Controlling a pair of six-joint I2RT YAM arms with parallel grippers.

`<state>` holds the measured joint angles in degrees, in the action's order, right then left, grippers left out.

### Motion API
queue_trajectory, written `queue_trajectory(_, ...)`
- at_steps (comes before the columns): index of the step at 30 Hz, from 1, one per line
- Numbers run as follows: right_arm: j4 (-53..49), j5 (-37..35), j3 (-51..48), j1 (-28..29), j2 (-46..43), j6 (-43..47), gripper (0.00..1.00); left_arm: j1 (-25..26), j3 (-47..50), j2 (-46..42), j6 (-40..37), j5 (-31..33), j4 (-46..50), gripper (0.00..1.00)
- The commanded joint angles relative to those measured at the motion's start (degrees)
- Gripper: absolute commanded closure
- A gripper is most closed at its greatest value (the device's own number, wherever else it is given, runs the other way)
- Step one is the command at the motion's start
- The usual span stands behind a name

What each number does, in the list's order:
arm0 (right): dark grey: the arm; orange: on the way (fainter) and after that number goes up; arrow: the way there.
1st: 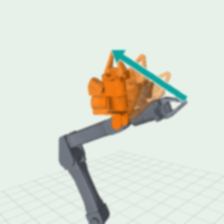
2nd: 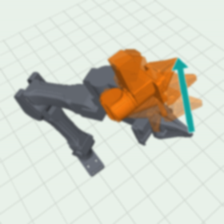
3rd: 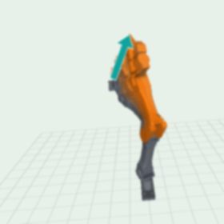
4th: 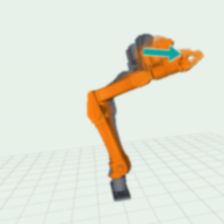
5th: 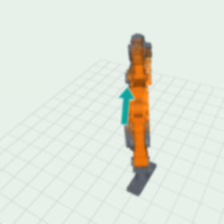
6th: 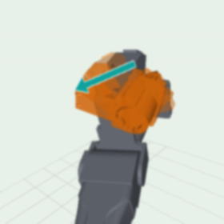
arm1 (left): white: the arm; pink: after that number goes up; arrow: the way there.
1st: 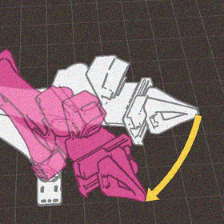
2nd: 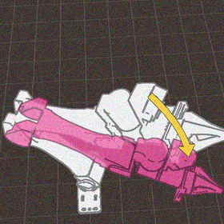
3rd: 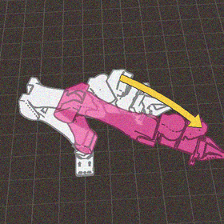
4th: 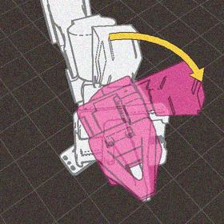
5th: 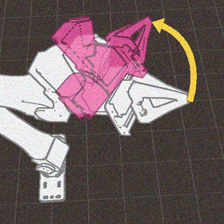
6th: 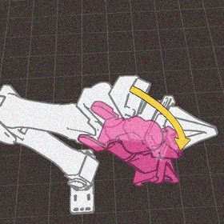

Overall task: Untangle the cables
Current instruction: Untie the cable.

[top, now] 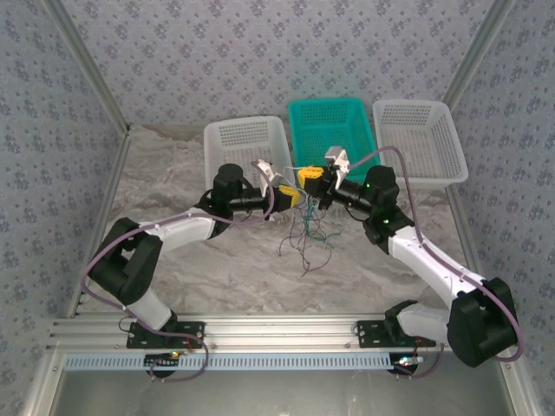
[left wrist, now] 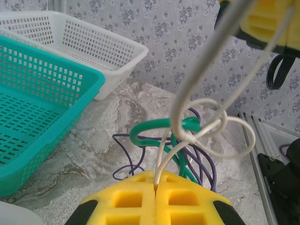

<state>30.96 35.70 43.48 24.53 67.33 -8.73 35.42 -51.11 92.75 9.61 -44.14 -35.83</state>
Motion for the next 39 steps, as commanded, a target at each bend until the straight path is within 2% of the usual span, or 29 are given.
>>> queue_trajectory(1,1.2,-6.4,-0.5,-0.9,-3.1,-1.7,1.0,-0.1,2.0,-2.1,0.0,1.2,-0.1,1.0)
queue_trajectory(4,-0.5,-11.5,-1.2,-1.7,-4.6,-1.9,1.0,-0.7,5.2,-4.7,0.7,2.9,-0.1,1.0)
queue_trajectory(7,-4.7,-20.5,-1.1,-1.9,-6.6,-1.2,1.0,-1.1,8.2,-8.1,0.7,5.2,0.8,1.0)
queue_trajectory(12,-5.8,-34.2,-3.5,-3.1,-9.5,-3.1,1.0,-1.3,10.8,-13.9,-0.8,8.2,5.4,1.0)
queue_trajectory(20,-14.9,-53.4,-2.5,-3.5,-12.3,-2.1,1.0,-3.2,12.7,-23.9,-2.9,14.2,14.2,1.0)
queue_trajectory(24,-18.2,-59.8,-1.6,-4.1,-12.3,-2.9,1.0,-3.9,13.2,-29.3,-3.7,17.7,17.9,1.0)
queue_trajectory(28,-23.0,-65.8,-0.5,-5.8,-12.3,-5.7,1.0,-4.1,12.5,-34.2,-4.0,24.6,25.2,1.0)
queue_trajectory(32,-29.4,-68.1,0.9,-8.9,-12.7,-9.6,1.0,-4.5,12.4,-40.1,-4.2,28.5,31.4,1.0)
queue_trajectory(35,-33.0,-69.5,1.3,-9.5,-13.4,-11.5,1.0,-4.7,13.4,-44.8,-3.9,32.6,33.6,1.0)
queue_trajectory(39,-38.3,-69.7,1.7,-9.9,-14.1,-14.5,1.0,-5.9,13.8,-49.3,-2.9,34.9,35.4,1.0)
